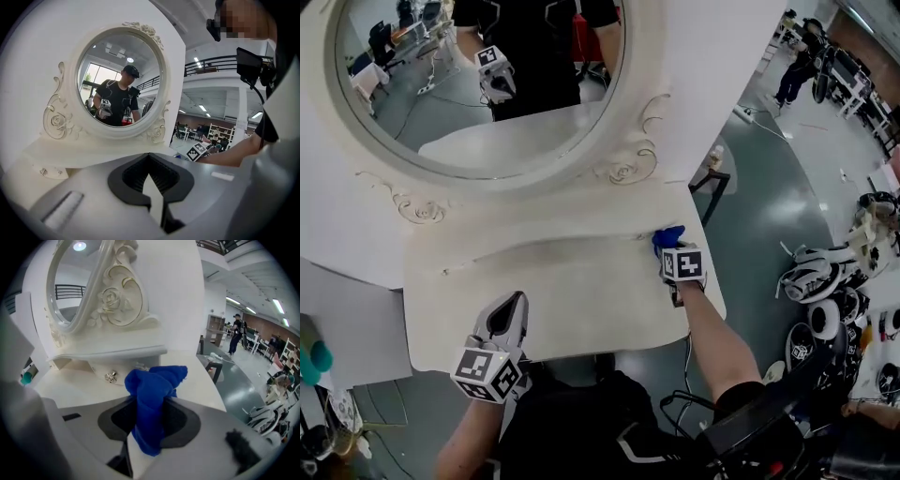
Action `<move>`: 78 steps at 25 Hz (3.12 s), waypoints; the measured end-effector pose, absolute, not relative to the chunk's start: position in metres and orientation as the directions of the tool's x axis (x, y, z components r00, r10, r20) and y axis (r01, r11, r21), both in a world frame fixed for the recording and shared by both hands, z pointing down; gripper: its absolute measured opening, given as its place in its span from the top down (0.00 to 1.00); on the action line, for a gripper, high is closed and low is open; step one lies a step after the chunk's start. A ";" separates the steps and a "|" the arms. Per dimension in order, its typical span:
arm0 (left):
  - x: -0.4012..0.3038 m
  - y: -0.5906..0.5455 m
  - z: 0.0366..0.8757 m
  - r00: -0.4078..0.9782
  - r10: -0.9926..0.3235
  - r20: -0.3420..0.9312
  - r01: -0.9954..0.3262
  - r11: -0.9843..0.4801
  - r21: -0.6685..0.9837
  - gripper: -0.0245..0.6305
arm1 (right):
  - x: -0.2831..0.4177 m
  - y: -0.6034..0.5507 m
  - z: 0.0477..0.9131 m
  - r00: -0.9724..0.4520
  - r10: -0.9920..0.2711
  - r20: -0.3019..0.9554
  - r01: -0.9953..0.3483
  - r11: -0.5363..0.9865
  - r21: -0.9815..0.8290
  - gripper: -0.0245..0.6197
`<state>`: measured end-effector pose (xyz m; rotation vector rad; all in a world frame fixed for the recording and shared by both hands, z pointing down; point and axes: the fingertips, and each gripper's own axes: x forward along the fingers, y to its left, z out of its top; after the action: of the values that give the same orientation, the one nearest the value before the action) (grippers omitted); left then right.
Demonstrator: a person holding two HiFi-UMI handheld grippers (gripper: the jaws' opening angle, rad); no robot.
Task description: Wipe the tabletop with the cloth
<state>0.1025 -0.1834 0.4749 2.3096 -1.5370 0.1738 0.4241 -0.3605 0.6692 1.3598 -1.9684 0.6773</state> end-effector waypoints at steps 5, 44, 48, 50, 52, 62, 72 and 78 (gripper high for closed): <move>0.097 -0.182 0.478 0.400 -0.865 0.303 -0.911 -0.340 0.234 0.95 | 0.424 -0.341 0.673 -0.250 -0.606 0.755 -0.940 0.339 -0.039 0.75; 0.123 -0.201 0.476 0.453 -0.833 0.318 -0.890 -0.402 0.216 0.95 | 0.471 -0.383 0.668 -0.217 -0.628 0.747 -0.964 0.260 -0.062 0.75; 0.120 -0.198 0.480 0.434 -0.836 0.336 -0.899 -0.379 0.219 0.95 | 0.472 -0.380 0.673 -0.200 -0.624 0.755 -0.958 0.286 -0.018 0.75; 0.124 -0.198 0.479 0.445 -0.832 0.331 -0.894 -0.391 0.221 0.95 | 0.472 -0.367 0.674 -0.197 -0.619 0.760 -0.956 0.295 -0.008 0.75; 0.131 -0.199 0.476 0.467 -0.825 0.319 -0.883 -0.412 0.226 0.95 | 0.476 -0.347 0.673 -0.204 -0.616 0.761 -0.957 0.290 -0.021 0.75; 0.173 -0.202 0.469 0.597 -0.755 0.272 -0.801 -0.543 0.250 0.95 | 0.511 -0.211 0.673 -0.182 -0.596 0.782 -0.972 0.228 -0.053 0.75; 0.191 -0.198 0.467 0.652 -0.715 0.253 -0.758 -0.600 0.257 0.95 | 0.529 -0.158 0.671 -0.161 -0.564 0.810 -0.981 0.183 -0.067 0.75; 0.178 -0.198 0.468 0.598 -0.754 0.272 -0.801 -0.549 0.240 0.95 | 0.525 -0.260 0.647 -0.199 -0.661 0.724 -0.975 0.207 -0.080 0.75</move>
<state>0.1780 -0.1982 0.4676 2.4909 -1.2572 0.1940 0.5252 -0.2598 0.6466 1.5135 -1.9353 0.7411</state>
